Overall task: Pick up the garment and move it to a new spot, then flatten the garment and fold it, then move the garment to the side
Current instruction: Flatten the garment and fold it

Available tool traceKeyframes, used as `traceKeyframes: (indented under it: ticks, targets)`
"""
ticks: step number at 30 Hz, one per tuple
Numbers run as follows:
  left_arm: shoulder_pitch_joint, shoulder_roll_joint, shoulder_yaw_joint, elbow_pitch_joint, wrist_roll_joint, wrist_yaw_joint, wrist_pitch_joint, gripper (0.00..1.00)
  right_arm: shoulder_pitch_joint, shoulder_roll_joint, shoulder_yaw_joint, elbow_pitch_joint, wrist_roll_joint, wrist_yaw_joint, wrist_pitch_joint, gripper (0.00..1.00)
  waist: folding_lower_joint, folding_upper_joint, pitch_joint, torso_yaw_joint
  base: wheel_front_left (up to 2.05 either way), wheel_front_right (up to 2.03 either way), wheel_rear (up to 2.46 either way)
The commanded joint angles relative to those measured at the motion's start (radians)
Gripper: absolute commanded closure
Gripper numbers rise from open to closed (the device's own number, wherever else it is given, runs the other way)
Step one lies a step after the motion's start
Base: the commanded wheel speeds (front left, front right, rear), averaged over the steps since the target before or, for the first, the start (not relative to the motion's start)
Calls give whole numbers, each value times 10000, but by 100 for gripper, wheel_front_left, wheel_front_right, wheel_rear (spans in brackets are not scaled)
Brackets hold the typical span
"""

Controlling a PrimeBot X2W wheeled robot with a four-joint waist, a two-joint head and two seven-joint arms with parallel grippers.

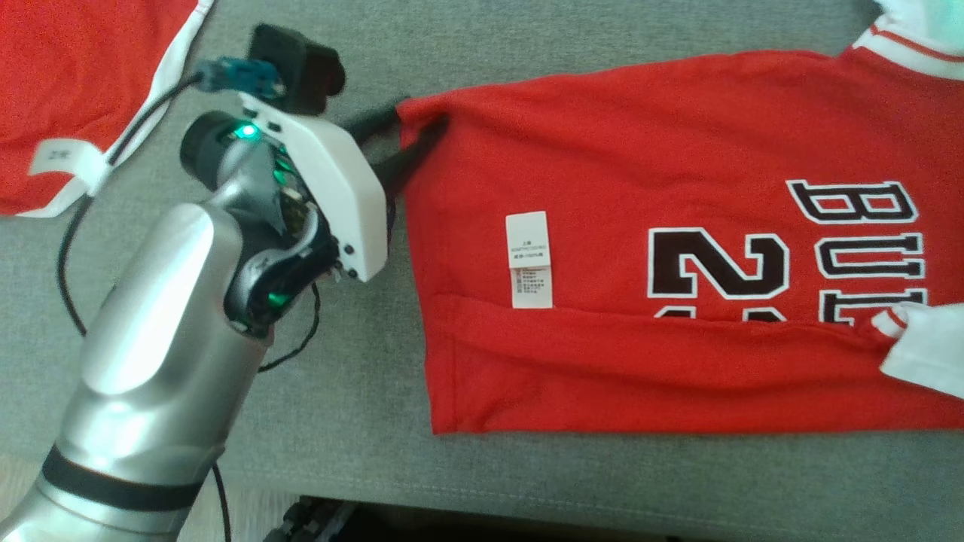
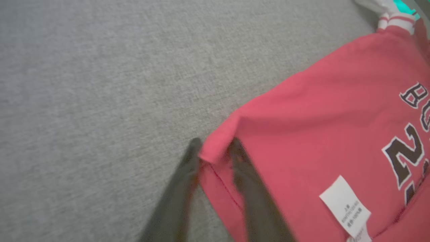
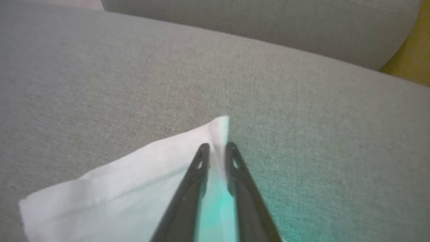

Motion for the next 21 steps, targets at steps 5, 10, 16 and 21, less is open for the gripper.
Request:
traceKeyframes:
  ticks: [5,10,16,21]
  targets:
    - [-136,537,240,-204,-100,-52,-76,100,-207,181,-436,-150,-108,-9,-1526,100,0,0,-331,-234,0,0,0]
    - [-20,815,628,-428,-135,70,-461,100,-252,229,-838,110,13,-9,-2136,100,0,0,-813,-555,0,0,0]
    - [746,1111,835,-1275,-267,243,-660,100,702,-210,-809,-705,920,-9,-2374,100,0,0,-1375,-975,0,0,0]
    - [1787,1403,874,-2155,-425,414,-650,100,2425,-599,-947,-2236,1584,-9,-2242,100,0,0,-1787,-1393,0,0,0]
